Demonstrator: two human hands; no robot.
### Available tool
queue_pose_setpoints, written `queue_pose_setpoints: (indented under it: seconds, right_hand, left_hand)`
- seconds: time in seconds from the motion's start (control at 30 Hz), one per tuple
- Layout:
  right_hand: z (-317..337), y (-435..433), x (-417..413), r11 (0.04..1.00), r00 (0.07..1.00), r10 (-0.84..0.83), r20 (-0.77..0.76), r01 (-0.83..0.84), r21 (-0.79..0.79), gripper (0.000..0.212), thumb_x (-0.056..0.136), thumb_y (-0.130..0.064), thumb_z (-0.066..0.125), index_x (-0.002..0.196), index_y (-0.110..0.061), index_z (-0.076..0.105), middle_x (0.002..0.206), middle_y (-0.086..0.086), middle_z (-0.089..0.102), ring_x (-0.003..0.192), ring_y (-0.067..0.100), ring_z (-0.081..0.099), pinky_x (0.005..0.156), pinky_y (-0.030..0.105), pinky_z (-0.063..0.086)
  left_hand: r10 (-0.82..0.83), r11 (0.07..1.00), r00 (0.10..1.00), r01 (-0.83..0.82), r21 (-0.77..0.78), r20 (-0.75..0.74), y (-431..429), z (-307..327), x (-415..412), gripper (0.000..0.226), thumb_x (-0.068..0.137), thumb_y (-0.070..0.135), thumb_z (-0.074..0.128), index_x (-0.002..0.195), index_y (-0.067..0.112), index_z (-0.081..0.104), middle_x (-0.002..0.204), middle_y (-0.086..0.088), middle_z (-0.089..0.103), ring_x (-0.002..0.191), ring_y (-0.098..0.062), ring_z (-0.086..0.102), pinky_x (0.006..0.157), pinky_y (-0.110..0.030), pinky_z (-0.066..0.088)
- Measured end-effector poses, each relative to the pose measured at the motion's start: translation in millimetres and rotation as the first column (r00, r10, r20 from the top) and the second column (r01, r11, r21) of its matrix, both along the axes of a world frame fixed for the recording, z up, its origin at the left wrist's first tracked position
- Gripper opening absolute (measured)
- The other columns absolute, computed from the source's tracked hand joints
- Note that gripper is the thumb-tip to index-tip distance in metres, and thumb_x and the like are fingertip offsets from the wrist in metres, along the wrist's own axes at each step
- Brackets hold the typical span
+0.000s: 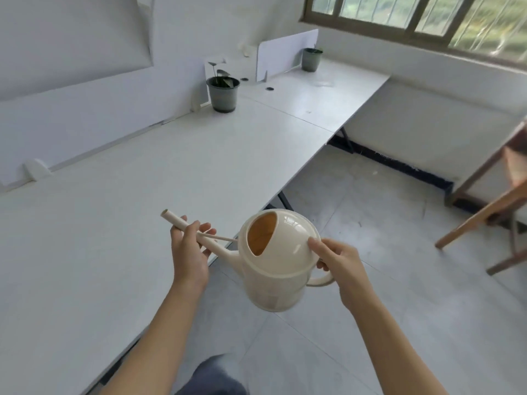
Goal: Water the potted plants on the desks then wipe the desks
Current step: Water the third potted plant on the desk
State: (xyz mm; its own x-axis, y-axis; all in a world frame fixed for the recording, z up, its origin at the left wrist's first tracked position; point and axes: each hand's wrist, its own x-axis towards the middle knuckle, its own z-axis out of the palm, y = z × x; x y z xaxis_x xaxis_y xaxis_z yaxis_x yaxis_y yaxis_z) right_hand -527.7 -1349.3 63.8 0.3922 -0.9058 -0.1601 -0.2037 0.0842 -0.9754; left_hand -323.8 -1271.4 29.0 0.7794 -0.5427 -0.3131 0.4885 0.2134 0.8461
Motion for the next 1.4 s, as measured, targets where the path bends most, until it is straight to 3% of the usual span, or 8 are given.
queue_pose_setpoints:
  seconds: [0.47, 0.6, 0.87, 1.03, 1.17, 1.4]
  right_hand:
    - [-20.9, -203.7, -57.9, 0.988, 0.989, -0.143, -0.043, 0.145, 0.047, 0.019, 0.084, -0.023, 0.062, 0.076, -0.008, 0.070, 0.050, -0.012, 0.052, 0.050, 0.006, 0.044, 0.049, 0.009, 0.038]
    - [-19.5, -275.7, -54.3, 0.986, 0.987, -0.144, -0.072, 0.149, 0.075, 0.017, 0.084, -0.024, 0.061, 0.079, -0.010, 0.070, 0.049, -0.013, 0.057, 0.052, 0.006, 0.047, 0.052, 0.011, 0.039]
    - [-15.8, -406.6, -40.9, 0.989, 0.992, -0.125, -0.026, 0.126, 0.078, 0.012, 0.084, -0.020, 0.061, 0.079, -0.013, 0.069, 0.047, -0.013, 0.059, 0.046, 0.000, 0.048, 0.059, 0.019, 0.039]
    - [-15.3, -498.6, -29.7, 0.998, 1.000, 0.004, 0.017, -0.005, 0.056, 0.012, 0.081, -0.021, 0.064, 0.083, -0.013, 0.072, 0.056, -0.008, 0.061, 0.057, 0.012, 0.047, 0.056, 0.018, 0.040]
    - [-6.4, -572.6, -20.0, 0.988, 0.988, 0.153, -0.007, -0.153, 0.030, 0.011, 0.082, -0.024, 0.064, 0.085, -0.017, 0.072, 0.053, -0.012, 0.064, 0.054, 0.006, 0.050, 0.051, 0.011, 0.041]
    - [-1.7, -664.3, 7.6, 0.957, 0.960, 0.281, 0.000, -0.280, 0.071, 0.012, 0.083, -0.022, 0.063, 0.081, -0.014, 0.071, 0.051, -0.013, 0.060, 0.056, 0.010, 0.045, 0.058, 0.019, 0.038]
  left_hand:
    - [-0.190, 0.981, 0.981, 0.189, -0.052, -0.029, -228.7, -12.0, -41.5, 0.027, 0.094, 0.014, 0.043, 0.120, 0.021, 0.038, 0.086, -0.006, 0.056, 0.083, -0.019, 0.057, 0.079, -0.034, 0.043]
    - [-0.197, 0.980, 0.979, 0.195, -0.041, -0.058, -304.5, -11.8, -38.4, 0.030, 0.093, 0.012, 0.044, 0.122, 0.019, 0.039, 0.087, -0.006, 0.056, 0.083, -0.019, 0.057, 0.080, -0.034, 0.042]
    - [-0.095, 0.995, 0.995, 0.094, -0.020, -0.038, -417.5, -1.7, -34.1, 0.023, 0.093, 0.012, 0.043, 0.114, 0.021, 0.039, 0.085, -0.005, 0.055, 0.081, -0.018, 0.056, 0.077, -0.032, 0.042]
    - [0.037, 0.998, 0.999, -0.038, -0.047, -0.024, -483.8, -4.2, -31.9, 0.024, 0.093, 0.013, 0.043, 0.115, 0.022, 0.039, 0.084, -0.005, 0.055, 0.081, -0.018, 0.056, 0.087, -0.037, 0.039]
    - [0.165, 0.983, 0.986, -0.167, -0.071, -0.029, -535.9, 1.8, -34.4, 0.024, 0.093, 0.012, 0.042, 0.115, 0.021, 0.039, 0.084, -0.007, 0.056, 0.080, -0.019, 0.057, 0.090, -0.040, 0.040]
    - [0.313, 0.948, 0.950, -0.314, -0.045, -0.022, -592.5, 10.3, -29.9, 0.021, 0.093, 0.012, 0.042, 0.113, 0.019, 0.041, 0.086, -0.008, 0.056, 0.081, -0.021, 0.057, 0.089, -0.039, 0.041]
